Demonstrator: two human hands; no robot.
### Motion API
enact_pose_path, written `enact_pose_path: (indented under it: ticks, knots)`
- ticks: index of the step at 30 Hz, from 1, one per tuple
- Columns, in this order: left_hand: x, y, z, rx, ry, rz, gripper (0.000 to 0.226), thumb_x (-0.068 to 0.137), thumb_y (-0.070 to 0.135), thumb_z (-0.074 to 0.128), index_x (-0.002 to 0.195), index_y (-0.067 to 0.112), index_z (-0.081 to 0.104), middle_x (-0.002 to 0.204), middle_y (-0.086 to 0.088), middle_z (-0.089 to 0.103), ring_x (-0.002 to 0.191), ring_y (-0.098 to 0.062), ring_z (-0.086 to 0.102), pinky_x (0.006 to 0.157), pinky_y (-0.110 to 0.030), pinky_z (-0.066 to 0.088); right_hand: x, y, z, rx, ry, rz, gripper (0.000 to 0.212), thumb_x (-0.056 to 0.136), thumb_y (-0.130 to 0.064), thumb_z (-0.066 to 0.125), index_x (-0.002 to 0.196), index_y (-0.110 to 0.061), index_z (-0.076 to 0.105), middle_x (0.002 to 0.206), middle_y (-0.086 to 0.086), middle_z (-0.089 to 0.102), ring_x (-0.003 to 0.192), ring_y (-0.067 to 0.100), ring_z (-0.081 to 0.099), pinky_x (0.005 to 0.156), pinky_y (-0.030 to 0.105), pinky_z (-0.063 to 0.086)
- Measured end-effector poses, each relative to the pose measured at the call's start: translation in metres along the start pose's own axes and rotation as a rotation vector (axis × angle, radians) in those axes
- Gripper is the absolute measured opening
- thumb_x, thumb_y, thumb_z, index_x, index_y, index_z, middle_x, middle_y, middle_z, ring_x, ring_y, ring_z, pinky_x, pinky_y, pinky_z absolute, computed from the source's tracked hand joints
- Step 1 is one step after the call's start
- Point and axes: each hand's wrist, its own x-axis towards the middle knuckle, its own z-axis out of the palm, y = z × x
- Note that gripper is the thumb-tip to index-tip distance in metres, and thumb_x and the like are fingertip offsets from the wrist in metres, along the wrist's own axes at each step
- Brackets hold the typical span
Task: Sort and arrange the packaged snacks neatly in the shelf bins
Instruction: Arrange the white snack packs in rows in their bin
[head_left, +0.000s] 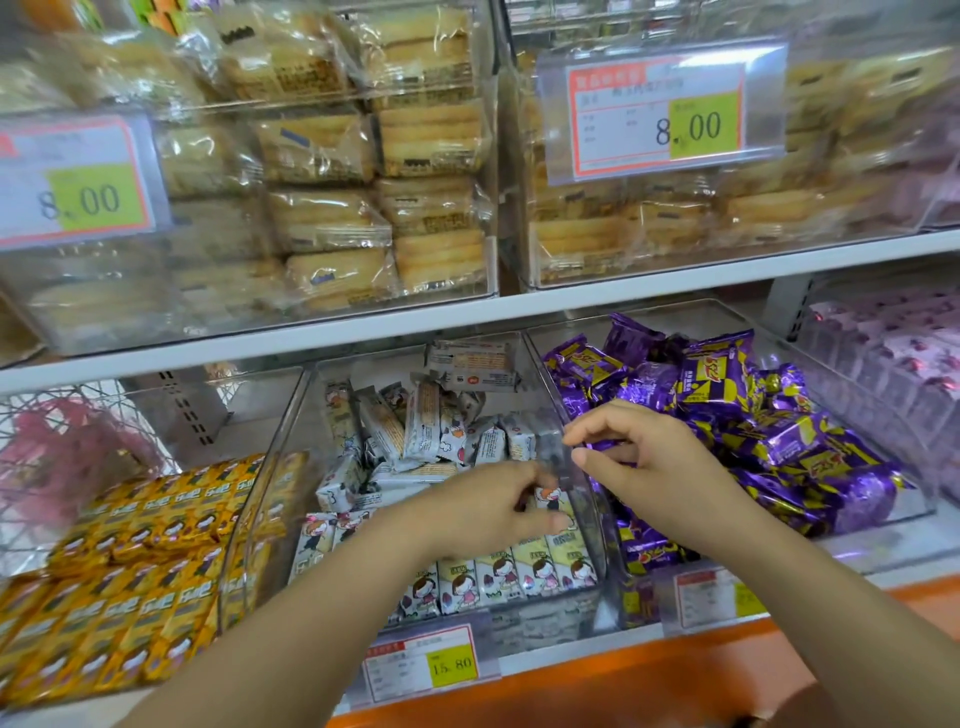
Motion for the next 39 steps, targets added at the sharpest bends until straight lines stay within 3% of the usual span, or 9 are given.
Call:
enact_pose_path:
  ticks: [6, 10, 14, 20, 24, 28, 32, 35, 39]
  knots:
    - [-0.016, 0.005, 0.01, 0.272, -0.024, 0.024, 0.078, 0.088, 0.063, 0.039, 0.149, 0.023, 0.013, 0.145, -0.004, 0.032, 0.131, -0.023, 0.034, 0.108, -0.038, 0.022, 0.003, -0.005, -0.002, 0.005, -0.01, 0.023, 0.019, 0.086, -0.009, 0.064, 0.083, -0.027, 0.065, 0.086, -0.009, 0.065, 0.076, -0.004, 0.06, 0.067, 0.007, 0.044]
    - [-0.012, 0.0, 0.001, 0.065, -0.028, 0.014, 0.063, 0.09, 0.057, 0.045, 0.143, 0.025, 0.034, 0.136, -0.002, 0.046, 0.117, -0.018, 0.048, 0.101, -0.031, 0.038, 0.012, -0.004, -0.005, 0.015, -0.004, 0.027, 0.02, 0.086, -0.01, 0.064, 0.081, -0.029, 0.065, 0.084, -0.008, 0.066, 0.078, 0.0, 0.061, 0.074, 0.012, 0.049]
    - [0.015, -0.021, -0.021, 0.055, 0.356, -0.067, 0.024, 0.095, 0.027, 0.054, 0.119, 0.024, 0.062, 0.115, 0.007, 0.063, 0.096, -0.011, 0.061, 0.085, -0.025, 0.05, 0.023, 0.002, -0.011, -0.028, -0.041, 0.024, 0.017, 0.086, -0.014, 0.065, 0.082, -0.031, 0.065, 0.081, -0.009, 0.065, 0.075, 0.003, 0.06, 0.074, 0.018, 0.05]
    - [0.075, -0.035, -0.018, 0.494, 0.313, -0.161, 0.053, 0.08, 0.061, 0.061, 0.121, 0.027, 0.055, 0.108, -0.001, 0.064, 0.097, -0.022, 0.06, 0.077, -0.028, 0.044, 0.032, 0.003, -0.014, -0.034, -0.07, 0.022, 0.015, 0.087, -0.017, 0.064, 0.084, -0.032, 0.065, 0.077, -0.008, 0.063, 0.067, 0.003, 0.057, 0.066, 0.014, 0.048]
    - [0.086, -0.038, -0.01, 0.675, 0.346, -0.182, 0.056, 0.08, 0.062, 0.056, 0.123, 0.026, 0.053, 0.108, -0.004, 0.065, 0.099, -0.024, 0.061, 0.083, -0.031, 0.038, 0.033, 0.004, -0.013, -0.023, -0.064, 0.022, 0.015, 0.087, -0.016, 0.064, 0.084, -0.031, 0.065, 0.075, -0.009, 0.063, 0.063, -0.002, 0.055, 0.064, 0.012, 0.046]
    - [0.072, -0.037, -0.028, 0.243, 0.425, -0.202, 0.03, 0.086, 0.036, 0.06, 0.114, 0.025, 0.059, 0.108, 0.002, 0.064, 0.084, -0.015, 0.058, 0.07, -0.024, 0.045, 0.032, 0.004, -0.013, -0.034, -0.067, 0.027, 0.015, 0.087, -0.017, 0.063, 0.084, -0.032, 0.065, 0.078, -0.008, 0.064, 0.071, 0.006, 0.06, 0.068, 0.017, 0.05]
    - [0.045, -0.046, -0.05, -0.14, 0.501, -0.205, 0.034, 0.088, 0.025, 0.059, 0.121, 0.032, 0.053, 0.108, 0.01, 0.055, 0.073, -0.006, 0.059, 0.056, -0.017, 0.046, 0.032, 0.001, -0.011, -0.059, -0.062, 0.013, 0.02, 0.087, -0.016, 0.064, 0.081, -0.035, 0.063, 0.076, -0.01, 0.063, 0.069, 0.001, 0.058, 0.066, 0.014, 0.049]
    - [0.028, -0.05, -0.055, -0.272, 0.45, -0.146, 0.029, 0.09, 0.019, 0.057, 0.107, 0.042, 0.053, 0.117, 0.012, 0.053, 0.084, -0.014, 0.063, 0.064, -0.024, 0.05, 0.032, -0.001, -0.009, -0.086, -0.059, 0.004, 0.021, 0.087, -0.015, 0.064, 0.08, -0.035, 0.062, 0.076, -0.01, 0.062, 0.071, 0.002, 0.058, 0.066, 0.012, 0.049]
    - [0.023, -0.05, -0.054, -0.386, 0.392, -0.114, 0.033, 0.093, 0.014, 0.051, 0.1, 0.046, 0.056, 0.101, 0.01, 0.057, 0.081, -0.012, 0.063, 0.067, -0.022, 0.05, 0.035, -0.002, -0.006, -0.104, -0.061, -0.001, 0.021, 0.086, -0.015, 0.064, 0.08, -0.036, 0.062, 0.074, -0.009, 0.061, 0.066, 0.002, 0.054, 0.064, 0.012, 0.046]
